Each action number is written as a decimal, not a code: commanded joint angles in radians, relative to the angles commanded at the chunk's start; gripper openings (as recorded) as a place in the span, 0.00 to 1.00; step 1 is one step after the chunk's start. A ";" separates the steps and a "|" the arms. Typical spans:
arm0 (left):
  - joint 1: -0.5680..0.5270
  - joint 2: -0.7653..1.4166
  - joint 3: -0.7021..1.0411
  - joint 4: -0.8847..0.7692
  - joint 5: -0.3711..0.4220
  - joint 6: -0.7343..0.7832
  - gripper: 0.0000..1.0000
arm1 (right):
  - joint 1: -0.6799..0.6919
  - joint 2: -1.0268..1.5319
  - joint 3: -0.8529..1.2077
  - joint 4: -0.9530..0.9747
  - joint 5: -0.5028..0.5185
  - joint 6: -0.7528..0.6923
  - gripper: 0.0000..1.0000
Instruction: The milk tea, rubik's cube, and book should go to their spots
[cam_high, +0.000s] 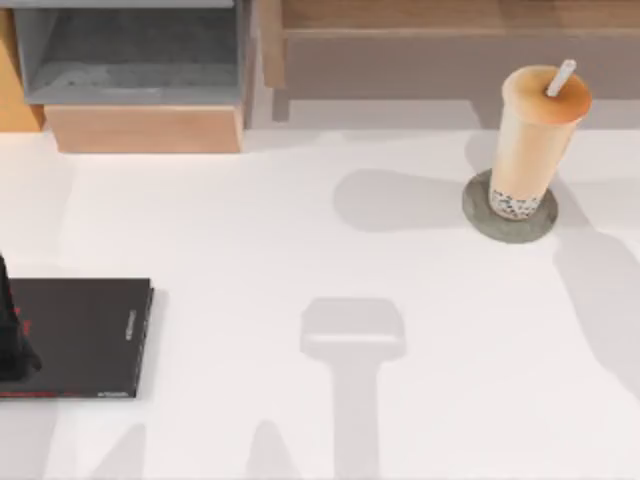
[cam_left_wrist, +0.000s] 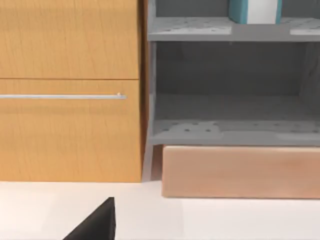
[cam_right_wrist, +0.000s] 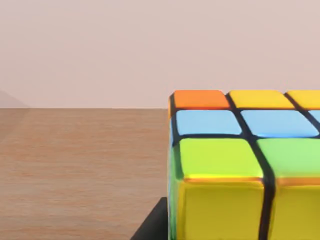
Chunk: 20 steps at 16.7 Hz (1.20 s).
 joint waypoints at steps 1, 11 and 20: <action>0.000 0.000 0.000 0.000 0.000 0.000 1.00 | 0.000 0.000 0.000 0.000 0.000 0.000 0.60; 0.000 0.000 0.000 0.000 0.000 0.000 1.00 | 0.000 0.000 0.000 0.000 0.000 0.000 1.00; 0.000 0.000 0.000 0.000 0.000 0.000 1.00 | 0.015 -0.081 -0.115 0.027 0.011 0.001 1.00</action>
